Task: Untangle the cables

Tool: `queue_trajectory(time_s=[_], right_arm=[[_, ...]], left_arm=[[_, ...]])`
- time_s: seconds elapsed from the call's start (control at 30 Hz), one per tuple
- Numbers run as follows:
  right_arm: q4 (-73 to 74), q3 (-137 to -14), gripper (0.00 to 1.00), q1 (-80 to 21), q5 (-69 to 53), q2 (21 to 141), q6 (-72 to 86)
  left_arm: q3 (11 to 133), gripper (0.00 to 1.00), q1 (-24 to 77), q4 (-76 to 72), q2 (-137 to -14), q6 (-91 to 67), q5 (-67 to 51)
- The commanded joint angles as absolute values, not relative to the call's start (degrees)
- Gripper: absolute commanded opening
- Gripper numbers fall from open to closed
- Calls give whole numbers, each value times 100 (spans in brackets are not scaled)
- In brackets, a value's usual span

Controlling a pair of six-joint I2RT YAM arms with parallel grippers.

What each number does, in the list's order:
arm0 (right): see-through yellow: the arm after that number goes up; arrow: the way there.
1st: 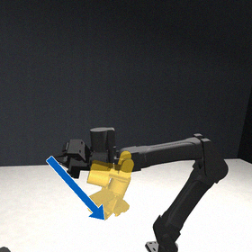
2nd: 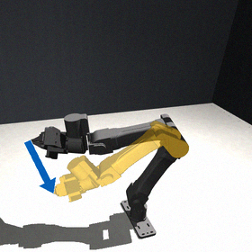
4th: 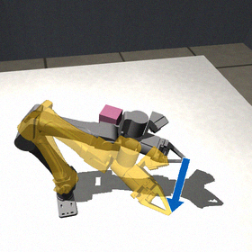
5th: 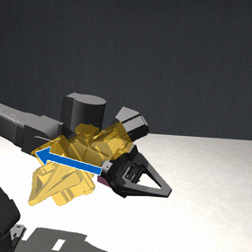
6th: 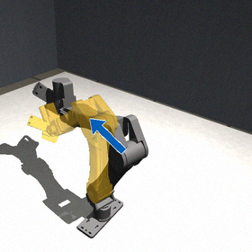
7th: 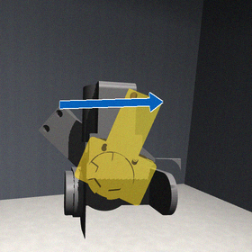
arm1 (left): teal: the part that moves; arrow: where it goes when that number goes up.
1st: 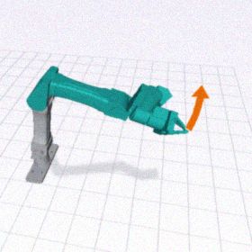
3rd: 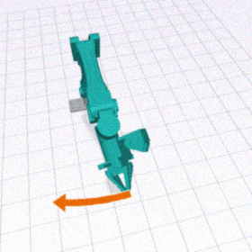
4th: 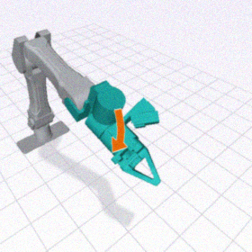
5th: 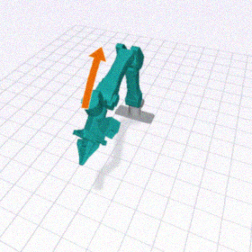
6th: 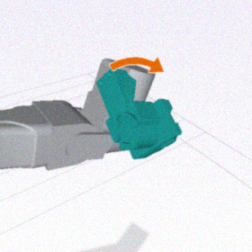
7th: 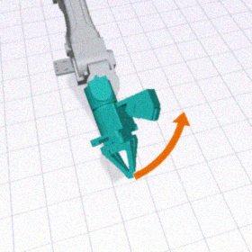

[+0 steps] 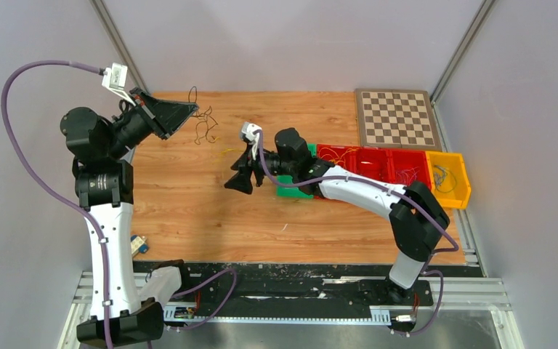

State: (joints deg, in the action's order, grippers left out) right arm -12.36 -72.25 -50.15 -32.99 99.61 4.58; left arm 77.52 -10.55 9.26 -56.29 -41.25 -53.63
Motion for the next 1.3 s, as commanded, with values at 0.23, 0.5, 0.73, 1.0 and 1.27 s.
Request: queue_trajectory(time_s=[0.23, 0.5, 0.73, 1.0, 1.27], right_arm=[[-1562, -8598, 80, -5322, -1921, 10118, 919], [-1541, -8965, 58, -5329, -1907, 10760, 637], [-1619, -8326, 0, -5264, -1843, 10673, 223], [-1404, -6616, 0, -5278, -2520, 10853, -577], [-1002, -6646, 49, -5250, -2905, 10625, -640]], left_arm=[[7658, 0, -1090, 1146, -5448, -4379, -4698], [7664, 0, -1091, 1080, -5435, -4427, -4769], [7765, 0, -1099, 1085, -5435, -4301, -4687], [8645, 0, -1125, 833, -5811, -4118, -4431], [8597, 0, -1121, 174, -5944, -4667, -4920]])
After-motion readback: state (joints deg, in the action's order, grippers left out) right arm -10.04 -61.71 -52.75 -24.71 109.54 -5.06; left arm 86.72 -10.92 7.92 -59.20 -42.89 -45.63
